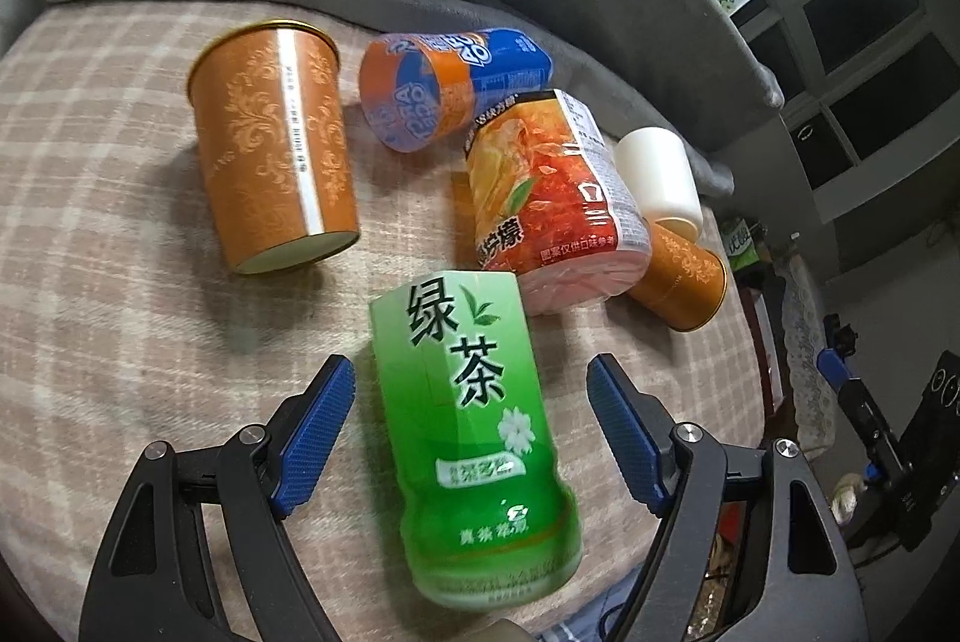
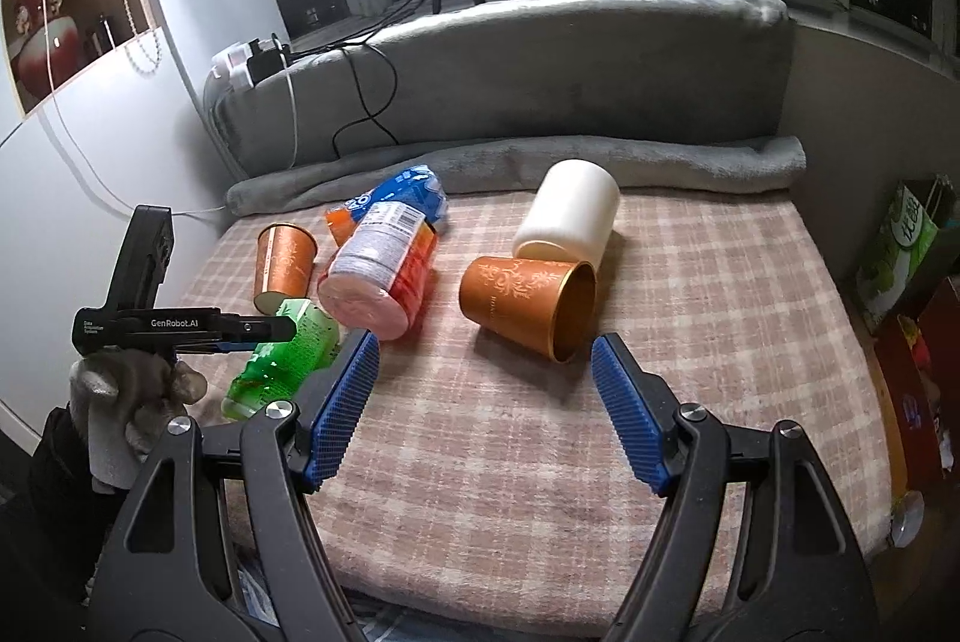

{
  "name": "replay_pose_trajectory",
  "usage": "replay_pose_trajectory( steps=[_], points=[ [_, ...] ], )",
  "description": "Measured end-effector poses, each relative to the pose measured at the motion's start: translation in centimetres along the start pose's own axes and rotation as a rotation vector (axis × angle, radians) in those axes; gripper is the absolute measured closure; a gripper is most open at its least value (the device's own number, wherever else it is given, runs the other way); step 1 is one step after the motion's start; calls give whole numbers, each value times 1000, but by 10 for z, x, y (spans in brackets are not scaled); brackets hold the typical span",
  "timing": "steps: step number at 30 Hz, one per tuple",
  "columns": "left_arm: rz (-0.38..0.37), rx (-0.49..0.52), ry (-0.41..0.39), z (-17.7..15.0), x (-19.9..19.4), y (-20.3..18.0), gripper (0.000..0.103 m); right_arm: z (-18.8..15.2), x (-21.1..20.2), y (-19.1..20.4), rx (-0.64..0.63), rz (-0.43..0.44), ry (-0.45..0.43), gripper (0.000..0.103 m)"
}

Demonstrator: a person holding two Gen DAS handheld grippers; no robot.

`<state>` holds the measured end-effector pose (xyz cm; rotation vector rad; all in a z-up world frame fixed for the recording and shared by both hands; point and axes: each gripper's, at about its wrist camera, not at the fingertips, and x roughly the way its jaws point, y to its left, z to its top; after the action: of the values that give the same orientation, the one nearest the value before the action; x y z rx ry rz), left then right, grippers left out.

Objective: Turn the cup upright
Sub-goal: 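Rotate the held green bottle upright with the left tool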

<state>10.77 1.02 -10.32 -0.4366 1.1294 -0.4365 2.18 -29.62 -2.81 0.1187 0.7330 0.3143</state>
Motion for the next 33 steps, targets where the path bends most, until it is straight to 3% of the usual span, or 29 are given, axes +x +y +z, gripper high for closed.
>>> replay_pose_trajectory(
  steps=[7,12,17,33],
  points=[
    [9,3,47,6,15,1,29,-2,2,-3,8,-14,2,27],
    [19,10,61,6,22,0,44,-4,3,-7,21,-20,4,27],
    [25,30,51,5,20,-3,44,-3,3,-8,28,-22,1,27],
    [106,161,-151,-12,-23,-32,46,-3,4,-2,22,-20,3,27]
  ],
)
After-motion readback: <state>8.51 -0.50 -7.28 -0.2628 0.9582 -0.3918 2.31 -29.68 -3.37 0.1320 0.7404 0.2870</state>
